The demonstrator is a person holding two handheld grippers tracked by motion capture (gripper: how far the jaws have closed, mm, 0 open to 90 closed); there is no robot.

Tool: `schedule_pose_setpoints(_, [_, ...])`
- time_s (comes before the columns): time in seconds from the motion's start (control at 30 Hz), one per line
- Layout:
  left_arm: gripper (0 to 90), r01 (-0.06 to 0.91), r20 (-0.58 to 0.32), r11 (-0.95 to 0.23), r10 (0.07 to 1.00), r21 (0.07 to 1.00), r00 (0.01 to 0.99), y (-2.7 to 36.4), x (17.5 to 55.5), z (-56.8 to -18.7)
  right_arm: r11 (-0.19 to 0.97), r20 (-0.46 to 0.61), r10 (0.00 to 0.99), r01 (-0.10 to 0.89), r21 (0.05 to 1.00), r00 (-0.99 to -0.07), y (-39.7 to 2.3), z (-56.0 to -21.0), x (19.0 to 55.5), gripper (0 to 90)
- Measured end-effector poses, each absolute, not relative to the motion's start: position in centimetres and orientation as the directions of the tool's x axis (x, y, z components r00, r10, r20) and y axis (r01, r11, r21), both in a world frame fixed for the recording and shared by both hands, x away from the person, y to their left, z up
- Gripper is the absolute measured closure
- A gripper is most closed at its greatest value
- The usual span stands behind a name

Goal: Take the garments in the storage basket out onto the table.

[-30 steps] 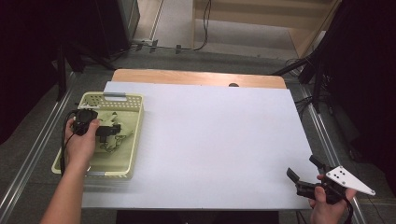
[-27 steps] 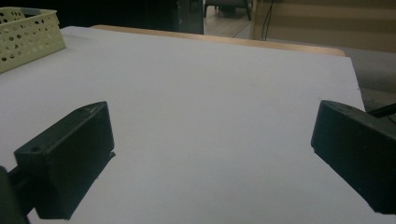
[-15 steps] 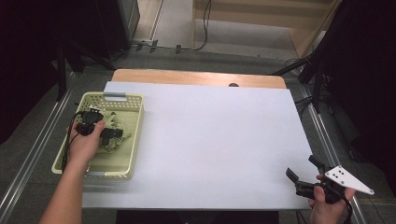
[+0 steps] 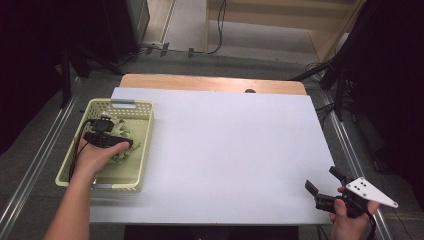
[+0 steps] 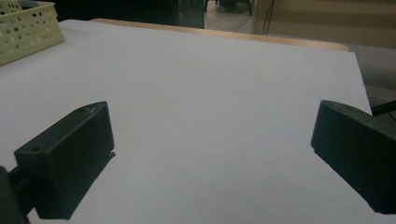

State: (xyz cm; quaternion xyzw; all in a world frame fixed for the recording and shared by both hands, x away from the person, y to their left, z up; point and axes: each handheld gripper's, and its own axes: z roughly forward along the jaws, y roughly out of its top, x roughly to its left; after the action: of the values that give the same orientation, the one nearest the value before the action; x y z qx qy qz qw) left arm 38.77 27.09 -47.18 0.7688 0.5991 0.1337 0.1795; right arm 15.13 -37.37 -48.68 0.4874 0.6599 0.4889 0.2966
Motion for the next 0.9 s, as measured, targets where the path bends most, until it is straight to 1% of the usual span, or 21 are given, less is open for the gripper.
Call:
schedule_pose_setpoints(0.23, [0.0,0.864,0.029,-0.254,0.963,0.435,0.268,26.49,38.78,-47.50,0.052,0.083,0.932,0.358,0.932,-0.352,-37.32,-48.81,15.26,0.0])
schedule_pose_setpoints(0.5, [0.0,0.861,0.024,-0.267,0.958,0.433,0.285,26.44,38.81,-47.56,0.050,0.087,0.932,0.364,0.930,-0.351,-37.35,-48.87,15.32,0.0])
schedule_pose_setpoints(0.63, [0.9,0.863,0.019,-0.258,0.961,0.434,0.277,26.57,38.77,-47.46,0.051,0.087,0.931,0.364,0.930,-0.353,-37.29,-48.85,15.34,0.0])
schedule_pose_setpoints(0.73, [6.2,0.865,0.014,-0.243,0.965,0.438,0.264,26.69,38.80,-47.29,0.049,0.089,0.932,0.366,0.929,-0.351,-37.35,-48.86,15.34,0.0])
schedule_pose_setpoints(0.9, [15.8,0.864,0.009,-0.244,0.963,0.441,0.268,26.76,38.77,-46.98,0.052,0.086,0.933,0.366,0.929,-0.350,-37.37,-48.85,15.32,0.0])
